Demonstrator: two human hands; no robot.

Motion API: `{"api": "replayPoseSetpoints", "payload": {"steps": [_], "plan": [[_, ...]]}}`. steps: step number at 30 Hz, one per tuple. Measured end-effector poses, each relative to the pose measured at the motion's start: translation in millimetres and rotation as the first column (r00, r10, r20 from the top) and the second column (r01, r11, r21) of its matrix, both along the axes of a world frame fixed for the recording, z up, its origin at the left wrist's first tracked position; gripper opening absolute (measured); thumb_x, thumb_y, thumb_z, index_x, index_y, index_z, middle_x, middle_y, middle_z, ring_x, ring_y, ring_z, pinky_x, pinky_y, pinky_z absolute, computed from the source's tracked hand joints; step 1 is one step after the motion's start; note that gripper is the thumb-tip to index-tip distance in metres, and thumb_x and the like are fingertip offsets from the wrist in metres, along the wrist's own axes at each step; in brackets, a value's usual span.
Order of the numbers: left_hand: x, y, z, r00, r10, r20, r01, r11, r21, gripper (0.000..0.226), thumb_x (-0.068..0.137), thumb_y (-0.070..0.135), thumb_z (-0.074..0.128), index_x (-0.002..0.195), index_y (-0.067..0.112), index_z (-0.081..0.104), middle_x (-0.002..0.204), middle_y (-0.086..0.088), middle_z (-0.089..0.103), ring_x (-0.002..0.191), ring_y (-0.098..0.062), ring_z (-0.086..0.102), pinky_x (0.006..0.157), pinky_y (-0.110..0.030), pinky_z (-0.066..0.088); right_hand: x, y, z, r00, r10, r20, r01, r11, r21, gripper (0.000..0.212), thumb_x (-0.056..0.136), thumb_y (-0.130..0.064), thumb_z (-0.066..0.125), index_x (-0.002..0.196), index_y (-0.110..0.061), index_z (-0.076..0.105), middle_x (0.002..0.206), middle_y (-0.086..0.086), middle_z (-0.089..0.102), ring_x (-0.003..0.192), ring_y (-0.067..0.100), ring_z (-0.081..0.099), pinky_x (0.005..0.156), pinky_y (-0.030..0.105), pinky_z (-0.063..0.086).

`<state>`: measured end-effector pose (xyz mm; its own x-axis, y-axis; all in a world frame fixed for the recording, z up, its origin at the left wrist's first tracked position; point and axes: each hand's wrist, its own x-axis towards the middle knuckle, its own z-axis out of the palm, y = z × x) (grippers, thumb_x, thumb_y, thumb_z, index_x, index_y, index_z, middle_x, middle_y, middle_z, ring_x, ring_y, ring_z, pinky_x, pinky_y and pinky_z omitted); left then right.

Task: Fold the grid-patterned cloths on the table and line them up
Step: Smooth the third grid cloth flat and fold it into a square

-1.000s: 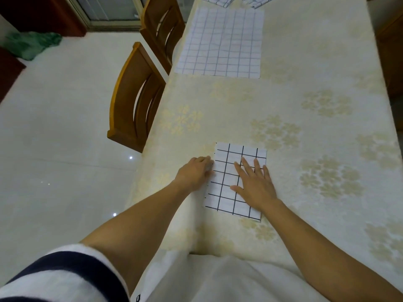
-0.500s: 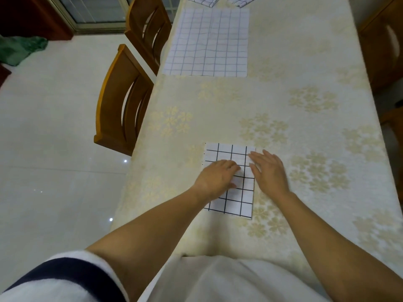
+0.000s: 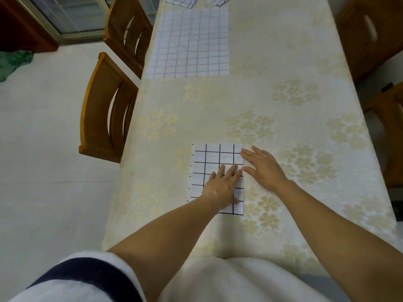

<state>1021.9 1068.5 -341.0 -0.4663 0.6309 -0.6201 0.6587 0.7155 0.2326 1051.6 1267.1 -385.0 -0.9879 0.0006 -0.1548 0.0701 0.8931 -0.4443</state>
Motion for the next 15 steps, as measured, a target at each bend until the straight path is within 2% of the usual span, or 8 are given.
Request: {"api": "replayPoseSetpoints", "payload": {"steps": [3, 5, 10, 15], "plan": [[0, -1, -1, 1.0, 0.008, 0.011, -0.008, 1.0, 0.022, 0.098, 0.095, 0.045, 0.065, 0.162, 0.027, -0.005, 0.169, 0.004, -0.017, 0.155, -0.031, -0.013, 0.126, -0.05, 0.004, 0, 0, 2, 1.0, -0.015, -0.01, 0.014, 0.999, -0.033, 0.051, 0.101, -0.037, 0.053, 0.149, -0.027, 0.042, 0.157, -0.009, 0.036, 0.15, 0.019, 0.023, 0.12, 0.036, 0.017], [-2, -1, -1, 1.0, 0.006, 0.017, -0.006, 1.0, 0.021, 0.098, 0.095, 0.046, 0.065, 0.162, 0.029, -0.004, 0.169, 0.004, -0.017, 0.155, -0.031, -0.013, 0.126, -0.051, 0.003, 0, -2, 2, 1.0, 0.002, 0.016, -0.002, 1.0, 0.003, 0.05, 0.103, -0.038, 0.048, 0.151, -0.03, 0.038, 0.159, -0.011, 0.031, 0.151, 0.019, 0.018, 0.121, 0.037, 0.015], [0, -3, -4, 1.0, -0.023, -0.006, 0.023, 1.0, -0.003, 0.099, 0.094, 0.052, 0.063, 0.161, 0.031, -0.007, 0.167, 0.004, -0.022, 0.154, -0.033, -0.017, 0.126, -0.051, 0.001, -4, -5, 7, 0.988, -0.027, 0.149, -0.001, 0.982, 0.187, 0.056, 0.104, -0.054, 0.023, 0.157, -0.04, 0.012, 0.164, -0.018, 0.006, 0.153, 0.017, -0.003, 0.124, 0.044, 0.001], [4, -6, -7, 0.998, -0.06, -0.025, 0.059, 0.998, -0.035, 0.103, 0.091, 0.059, 0.064, 0.159, 0.039, -0.01, 0.165, 0.002, -0.029, 0.152, -0.039, -0.022, 0.125, -0.056, -0.001, -22, -2, 12, 0.968, -0.055, 0.245, -0.005, 0.971, 0.238, 0.071, 0.096, -0.071, 0.023, 0.156, -0.044, -0.003, 0.165, -0.011, -0.012, 0.153, 0.02, -0.01, 0.122, 0.053, 0.0]]}}
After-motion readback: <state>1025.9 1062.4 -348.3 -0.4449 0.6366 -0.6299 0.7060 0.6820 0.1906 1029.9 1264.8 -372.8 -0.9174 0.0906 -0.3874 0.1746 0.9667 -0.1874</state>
